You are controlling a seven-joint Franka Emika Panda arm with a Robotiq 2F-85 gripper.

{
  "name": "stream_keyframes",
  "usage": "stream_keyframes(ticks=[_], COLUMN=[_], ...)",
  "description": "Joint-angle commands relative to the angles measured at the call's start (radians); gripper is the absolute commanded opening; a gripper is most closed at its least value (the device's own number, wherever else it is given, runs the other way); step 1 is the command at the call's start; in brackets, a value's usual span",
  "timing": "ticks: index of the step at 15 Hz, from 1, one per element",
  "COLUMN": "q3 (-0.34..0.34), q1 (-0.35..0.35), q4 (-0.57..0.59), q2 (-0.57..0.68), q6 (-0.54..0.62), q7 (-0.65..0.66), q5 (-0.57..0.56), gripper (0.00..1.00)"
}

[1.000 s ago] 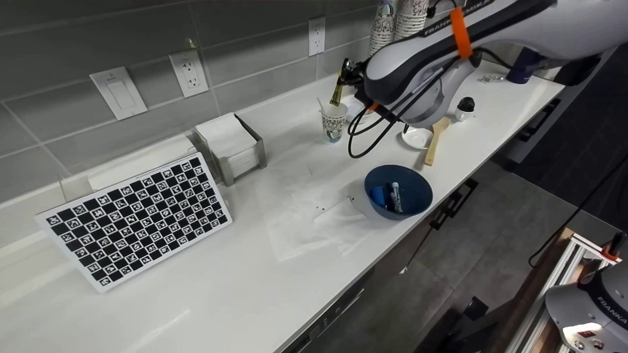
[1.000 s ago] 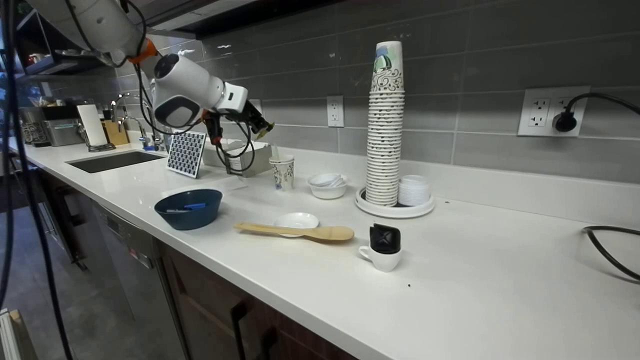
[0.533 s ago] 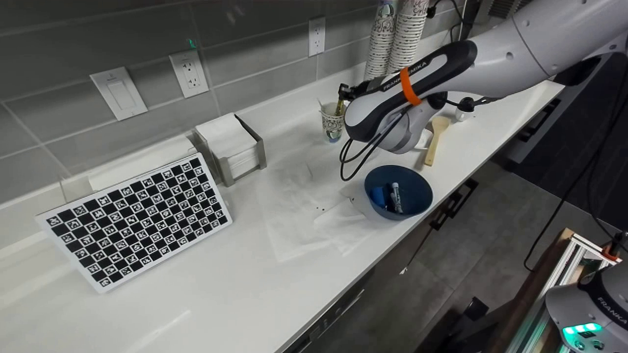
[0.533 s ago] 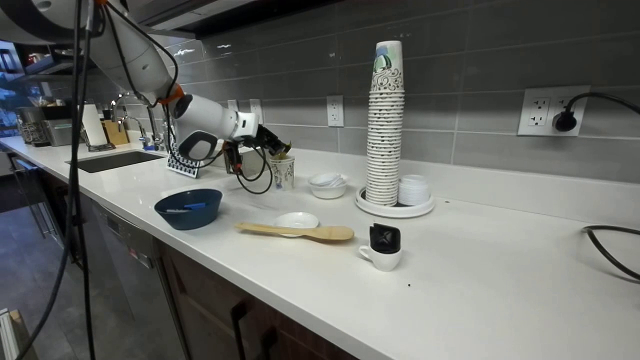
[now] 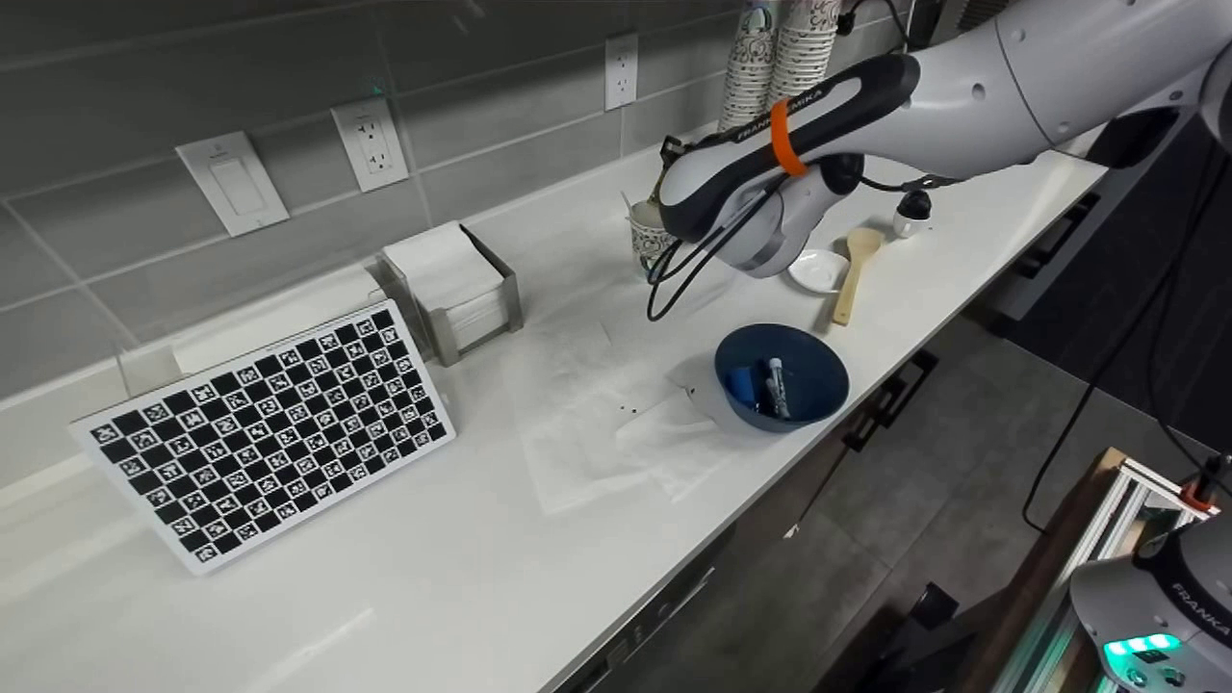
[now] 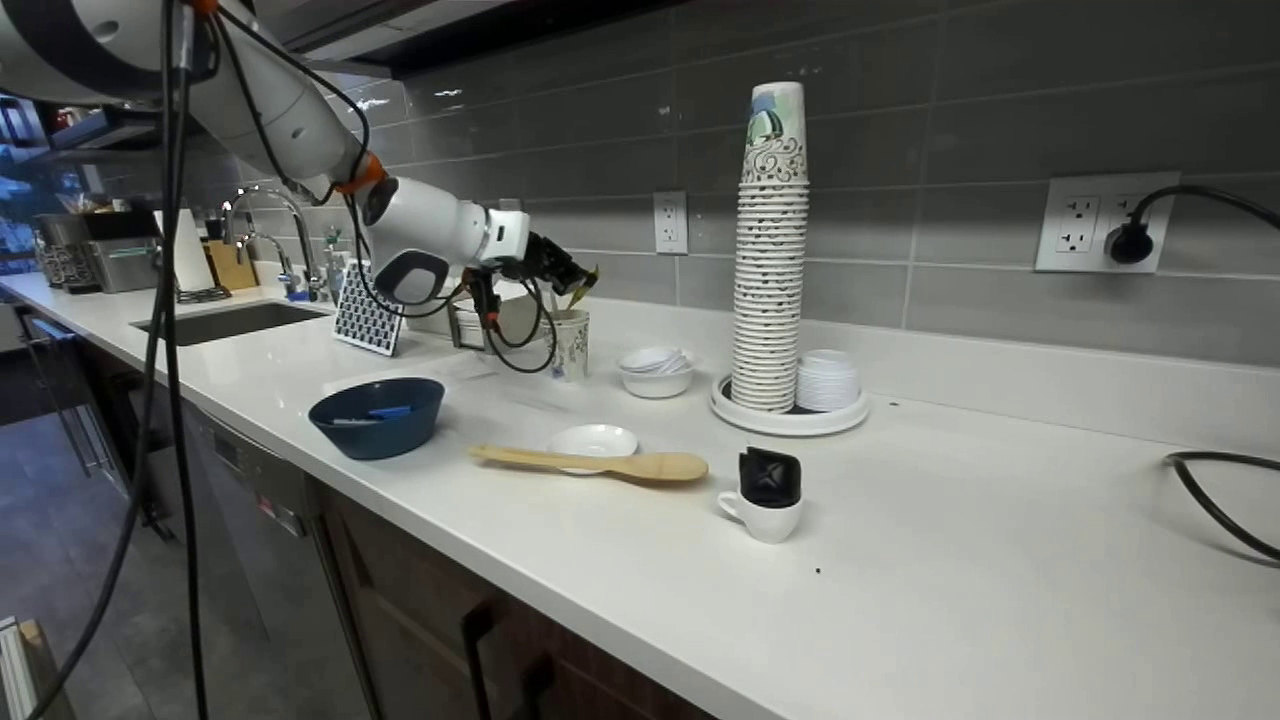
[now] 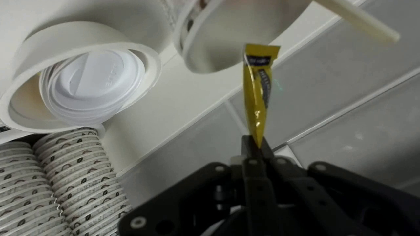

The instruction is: Pick up the brown sachets, then place them in the cup

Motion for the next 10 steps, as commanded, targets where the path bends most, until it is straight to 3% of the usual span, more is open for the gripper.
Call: stream_keyframes(ticks=[1,6,10], q3=[-0.042,-0.216,-0.408], q1=[0.028,0.115,0.245], q4=[0.018,-0.008,-0.027], q2=[-0.029,-0.091,-0.099], q6=[-0.14,-0.401,-0.546], q7=[-0.132,-0.298,-0.209], q5=[0.095,0.223,0.164], gripper=[0.0,0.0,0.04])
